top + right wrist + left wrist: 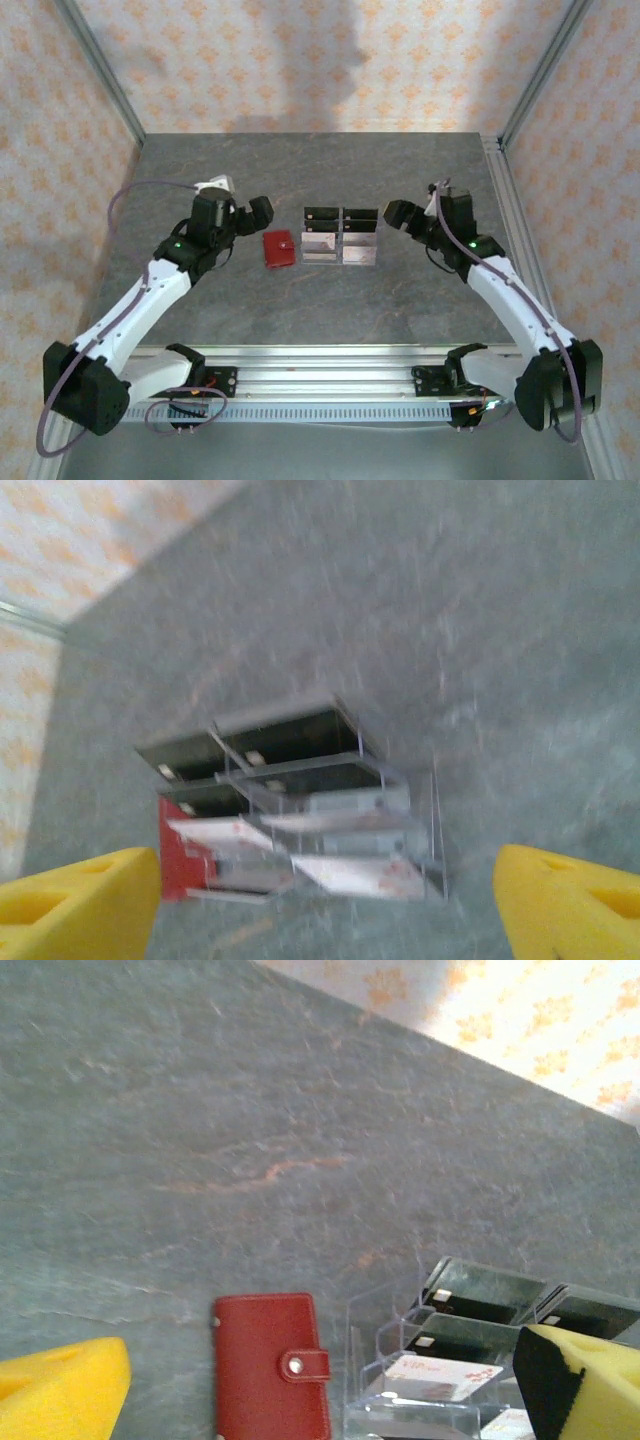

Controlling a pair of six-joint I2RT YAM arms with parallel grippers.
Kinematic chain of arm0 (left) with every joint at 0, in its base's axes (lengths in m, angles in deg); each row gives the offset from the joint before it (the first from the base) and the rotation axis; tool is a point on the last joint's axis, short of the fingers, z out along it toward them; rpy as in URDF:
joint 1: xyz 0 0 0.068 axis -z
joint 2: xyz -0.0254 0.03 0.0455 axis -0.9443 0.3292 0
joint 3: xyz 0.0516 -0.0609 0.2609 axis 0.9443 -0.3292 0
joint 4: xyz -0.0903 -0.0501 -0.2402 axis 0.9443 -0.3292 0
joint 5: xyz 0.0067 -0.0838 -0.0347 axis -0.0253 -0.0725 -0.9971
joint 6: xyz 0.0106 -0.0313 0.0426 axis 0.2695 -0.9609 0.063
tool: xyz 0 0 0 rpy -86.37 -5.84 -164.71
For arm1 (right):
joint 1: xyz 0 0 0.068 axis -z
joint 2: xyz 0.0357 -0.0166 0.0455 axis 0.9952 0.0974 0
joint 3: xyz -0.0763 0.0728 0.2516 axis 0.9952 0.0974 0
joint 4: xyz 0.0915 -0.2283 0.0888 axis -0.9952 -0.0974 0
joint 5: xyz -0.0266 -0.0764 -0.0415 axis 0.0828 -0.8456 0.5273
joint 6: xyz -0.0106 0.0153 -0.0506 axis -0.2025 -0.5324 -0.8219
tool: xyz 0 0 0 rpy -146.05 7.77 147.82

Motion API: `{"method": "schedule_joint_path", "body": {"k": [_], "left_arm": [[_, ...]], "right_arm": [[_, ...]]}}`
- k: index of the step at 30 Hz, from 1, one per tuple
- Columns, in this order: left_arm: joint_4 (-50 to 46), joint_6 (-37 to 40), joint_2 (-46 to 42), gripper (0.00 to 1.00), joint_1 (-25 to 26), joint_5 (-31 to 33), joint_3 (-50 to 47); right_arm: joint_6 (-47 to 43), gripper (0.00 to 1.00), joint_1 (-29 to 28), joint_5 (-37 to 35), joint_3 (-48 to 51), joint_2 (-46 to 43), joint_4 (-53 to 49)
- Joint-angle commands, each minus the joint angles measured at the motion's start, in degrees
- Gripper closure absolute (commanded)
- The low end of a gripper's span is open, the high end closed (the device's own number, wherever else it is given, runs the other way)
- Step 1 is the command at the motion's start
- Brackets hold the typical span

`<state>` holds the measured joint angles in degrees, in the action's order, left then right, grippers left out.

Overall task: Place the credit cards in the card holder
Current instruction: Move the storage box to the center of the table.

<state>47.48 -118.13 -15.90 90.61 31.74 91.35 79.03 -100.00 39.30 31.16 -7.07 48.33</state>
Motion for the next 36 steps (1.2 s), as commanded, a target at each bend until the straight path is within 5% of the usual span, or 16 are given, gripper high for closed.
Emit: {"method": "schedule_joint_path", "body": {"k": [1, 13, 36], "left_arm": [[4.9, -3.9, 5.6, 0.00, 1.3, -2.2, 0.1], [16.6, -9.4, 21.1, 0.00, 6.0, -4.2, 5.3], [18.7, -11.3, 40.7, 0.00, 11.5, -6.4, 22.7]], "right_arm": [[2.3, 0.15, -2.2, 2.0, 0.3, 3.5, -3.8], [5.0, 0.16, -3.7, 0.4, 1.9, 12.0, 3.3], [11.3, 0.17, -2.5, 1.7, -1.3, 21.3, 11.9]]}}
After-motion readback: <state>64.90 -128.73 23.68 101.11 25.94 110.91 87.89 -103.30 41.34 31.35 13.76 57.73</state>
